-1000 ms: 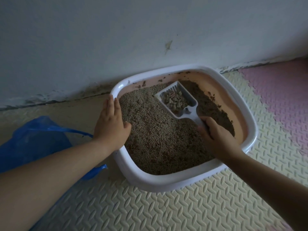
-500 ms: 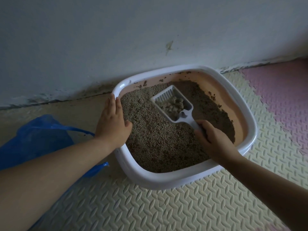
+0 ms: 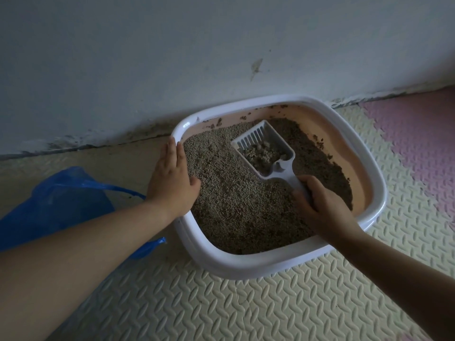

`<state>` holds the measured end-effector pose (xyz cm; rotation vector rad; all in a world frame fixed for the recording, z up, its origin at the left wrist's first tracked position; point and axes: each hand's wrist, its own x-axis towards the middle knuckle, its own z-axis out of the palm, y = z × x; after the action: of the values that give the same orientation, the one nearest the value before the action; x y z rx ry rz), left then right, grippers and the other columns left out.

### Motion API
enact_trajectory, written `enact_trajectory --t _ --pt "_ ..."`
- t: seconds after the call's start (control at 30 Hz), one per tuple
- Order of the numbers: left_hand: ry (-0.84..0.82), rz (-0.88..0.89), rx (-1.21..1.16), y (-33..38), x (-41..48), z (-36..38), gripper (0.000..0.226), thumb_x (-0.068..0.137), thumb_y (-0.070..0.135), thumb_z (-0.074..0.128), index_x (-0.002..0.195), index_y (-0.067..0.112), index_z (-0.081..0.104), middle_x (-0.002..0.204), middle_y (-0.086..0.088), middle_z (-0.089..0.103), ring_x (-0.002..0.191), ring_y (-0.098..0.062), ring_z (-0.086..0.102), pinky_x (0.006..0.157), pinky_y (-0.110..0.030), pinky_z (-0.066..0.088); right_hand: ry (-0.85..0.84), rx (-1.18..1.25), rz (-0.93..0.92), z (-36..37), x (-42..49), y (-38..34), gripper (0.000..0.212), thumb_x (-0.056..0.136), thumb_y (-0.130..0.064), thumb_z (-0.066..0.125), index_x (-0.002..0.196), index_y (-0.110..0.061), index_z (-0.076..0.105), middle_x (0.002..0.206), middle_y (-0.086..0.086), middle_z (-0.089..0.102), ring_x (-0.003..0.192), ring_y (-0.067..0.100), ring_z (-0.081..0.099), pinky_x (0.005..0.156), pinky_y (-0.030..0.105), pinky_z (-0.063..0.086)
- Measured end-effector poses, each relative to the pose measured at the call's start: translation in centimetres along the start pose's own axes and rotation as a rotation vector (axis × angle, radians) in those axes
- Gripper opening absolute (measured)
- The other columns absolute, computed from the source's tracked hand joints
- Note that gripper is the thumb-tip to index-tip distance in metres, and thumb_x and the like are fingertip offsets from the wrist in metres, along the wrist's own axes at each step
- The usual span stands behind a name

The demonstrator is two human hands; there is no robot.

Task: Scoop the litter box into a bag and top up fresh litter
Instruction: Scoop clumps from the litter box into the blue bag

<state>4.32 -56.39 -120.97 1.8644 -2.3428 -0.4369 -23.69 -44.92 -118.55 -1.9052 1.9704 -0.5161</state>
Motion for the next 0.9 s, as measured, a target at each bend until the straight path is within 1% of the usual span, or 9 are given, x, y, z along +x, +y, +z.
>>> enact_trajectory --t 0.1,0.17,0.23,0.33,0.5,0.6,0.73,0.83,0.9 --pt "0.004 0.0 -0.002 -0.1 0.0 0.0 0.079 0.092 0.03 0.044 0.15 0.002 -0.001 0.158 -0.014 -0.013 0.146 -0.027 -0.008 0.119 -0.038 0.007 -0.022 -0.034 -0.052 0.1 -0.1 0.0 0.026 0.094 -0.029 0.049 0.117 -0.019 0.052 0.077 -0.008 0.06 0.063 0.009 0.056 0.054 0.018 0.038" --pt "0.0 -0.001 -0.005 -0.1 0.0 0.1 0.079 0.092 0.03 0.044 0.15 0.002 -0.001 0.158 -0.013 -0.013 0.146 -0.026 -0.008 0.119 -0.038 0.007 -0.016 0.0 -0.021 0.1 0.0 0.0 0.024 0.094 -0.029 0.049 0.117 -0.02 0.051 0.076 -0.009 0.059 0.063 0.008 0.056 0.053 0.018 0.037" --pt "-0.003 -0.002 -0.01 0.0 0.0 0.1 0.079 0.092 0.03 0.044 0.15 0.003 -0.002 0.158 -0.013 -0.014 0.146 -0.026 -0.009 0.119 -0.037 0.007 -0.033 -0.017 -0.036 0.1 0.0 0.1 0.024 0.095 -0.027 0.05 0.117 -0.019 0.052 0.076 -0.008 0.059 0.063 0.009 0.055 0.054 0.015 0.036" --pt "-0.002 -0.002 -0.01 0.0 0.0 0.1 0.079 0.092 0.03 0.044 0.151 0.003 -0.002 0.158 -0.012 -0.014 0.146 -0.025 -0.009 0.119 -0.037 0.006 -0.053 -0.011 -0.027 0.1 0.0 -0.1 0.024 0.094 -0.027 0.05 0.117 -0.02 0.052 0.077 -0.006 0.061 0.063 0.009 0.056 0.055 0.017 0.037" --pt "-0.003 0.002 -0.05 -0.2 -0.1 0.1 0.077 0.094 0.031 0.042 0.151 0.006 -0.003 0.158 -0.009 -0.016 0.146 -0.023 -0.01 0.119 -0.037 0.005 -0.072 -0.015 -0.019 0.1 0.2 -0.3 0.022 0.094 -0.026 0.053 0.115 -0.022 0.054 0.07 -0.015 0.054 0.06 0.003 0.053 0.052 0.017 0.037" --pt "-0.009 0.0 -0.122 -0.4 -0.3 0.0 0.075 0.096 0.032 0.04 0.151 0.009 -0.004 0.158 -0.004 -0.019 0.146 -0.019 -0.011 0.119 -0.036 0.007 -0.083 0.044 0.007 0.0 0.6 -0.8 0.022 0.094 -0.026 0.053 0.116 -0.023 0.055 0.073 -0.012 0.058 0.061 0.006 0.055 0.055 0.028 0.043" --pt "-0.062 0.005 -0.249 -0.9 -0.6 -1.0 0.073 0.099 0.037 0.038 0.152 0.014 -0.006 0.158 0.003 -0.019 0.146 -0.017 -0.006 0.118 -0.036 0.012 -0.137 0.084 -0.024 -0.2 1.5 -2.1 0.02 0.094 -0.026 0.054 0.114 -0.028 0.055 0.076 -0.009 0.061 0.059 0.007 0.057 0.055 0.031 0.046" --pt "-0.039 0.036 -0.321 -2.3 -1.4 -2.9 0.073 0.098 0.036 0.041 0.152 0.018 -0.004 0.159 0.007 -0.014 0.146 -0.014 -0.001 0.117 -0.031 0.014 -0.162 0.152 -0.061 -0.2 2.4 -4.1 0.017 0.093 -0.025 0.054 0.108 -0.033 0.052 0.074 -0.009 0.061 0.06 0.009 0.056 0.051 0.028 0.044" --pt "-0.01 0.065 -0.276 -4.1 -2.6 -4.6 0.072 0.098 0.034 0.044 0.153 0.02 -0.001 0.159 0.009 -0.009 0.146 -0.011 0.002 0.117 -0.029 0.013 -0.166 0.2 -0.1 0.1 3.0 -5.7 0.017 0.093 -0.023 0.055 0.106 -0.034 0.053 0.072 -0.007 0.06 0.06 0.01 0.055 0.05 0.025 0.041"
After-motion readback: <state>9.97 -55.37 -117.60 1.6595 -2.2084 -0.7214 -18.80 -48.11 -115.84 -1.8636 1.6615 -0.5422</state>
